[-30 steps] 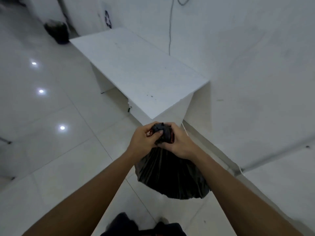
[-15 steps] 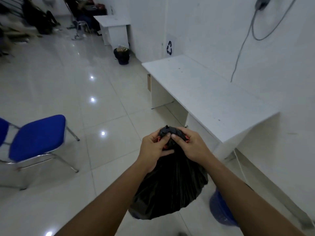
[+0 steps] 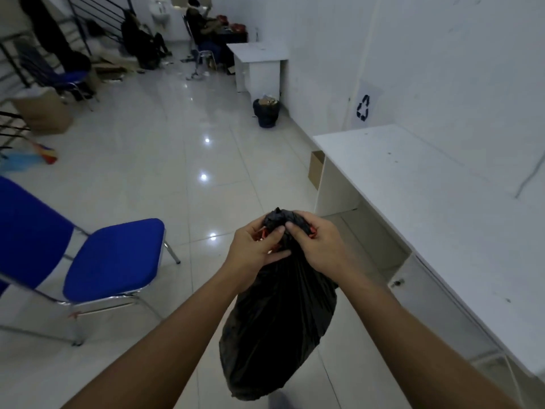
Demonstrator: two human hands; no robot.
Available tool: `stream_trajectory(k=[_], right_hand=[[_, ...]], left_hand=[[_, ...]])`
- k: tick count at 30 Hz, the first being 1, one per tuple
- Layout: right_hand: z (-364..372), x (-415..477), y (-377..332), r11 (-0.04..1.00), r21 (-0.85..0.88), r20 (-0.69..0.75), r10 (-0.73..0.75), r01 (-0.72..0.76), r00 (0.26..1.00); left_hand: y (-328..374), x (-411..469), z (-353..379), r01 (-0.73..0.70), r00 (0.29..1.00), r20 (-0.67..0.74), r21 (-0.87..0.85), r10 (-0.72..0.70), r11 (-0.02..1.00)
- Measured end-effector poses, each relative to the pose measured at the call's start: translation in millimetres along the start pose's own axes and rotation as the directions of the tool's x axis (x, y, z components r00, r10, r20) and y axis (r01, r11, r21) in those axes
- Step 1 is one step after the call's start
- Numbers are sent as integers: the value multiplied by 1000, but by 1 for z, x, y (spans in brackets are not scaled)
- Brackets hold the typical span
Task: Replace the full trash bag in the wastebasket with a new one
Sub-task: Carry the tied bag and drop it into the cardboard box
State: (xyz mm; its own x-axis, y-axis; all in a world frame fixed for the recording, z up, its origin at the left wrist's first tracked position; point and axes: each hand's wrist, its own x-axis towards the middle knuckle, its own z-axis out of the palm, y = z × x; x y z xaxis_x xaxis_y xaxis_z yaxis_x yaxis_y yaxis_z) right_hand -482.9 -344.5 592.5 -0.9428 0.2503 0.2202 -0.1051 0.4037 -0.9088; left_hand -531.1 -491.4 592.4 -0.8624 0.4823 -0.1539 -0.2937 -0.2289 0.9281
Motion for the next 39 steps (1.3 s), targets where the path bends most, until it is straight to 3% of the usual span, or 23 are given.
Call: stream_trajectory(k=[9, 18, 27, 39], right_hand=[[60, 213, 33, 997, 44, 50, 68, -70, 996], [80, 417, 75, 993, 2, -147, 116, -117, 982], [71, 615, 138, 985, 36, -331, 170, -168, 928], [16, 868, 228, 974, 114, -410, 226, -196, 884]], left_hand=[[59, 195, -80, 17, 1000, -9, 36, -16, 999], [111, 425, -125, 28, 983, 176, 135, -52, 990], [142, 654, -123, -38, 964, 264, 271, -36, 962], [177, 937, -88, -85, 930, 363, 378, -63, 922]])
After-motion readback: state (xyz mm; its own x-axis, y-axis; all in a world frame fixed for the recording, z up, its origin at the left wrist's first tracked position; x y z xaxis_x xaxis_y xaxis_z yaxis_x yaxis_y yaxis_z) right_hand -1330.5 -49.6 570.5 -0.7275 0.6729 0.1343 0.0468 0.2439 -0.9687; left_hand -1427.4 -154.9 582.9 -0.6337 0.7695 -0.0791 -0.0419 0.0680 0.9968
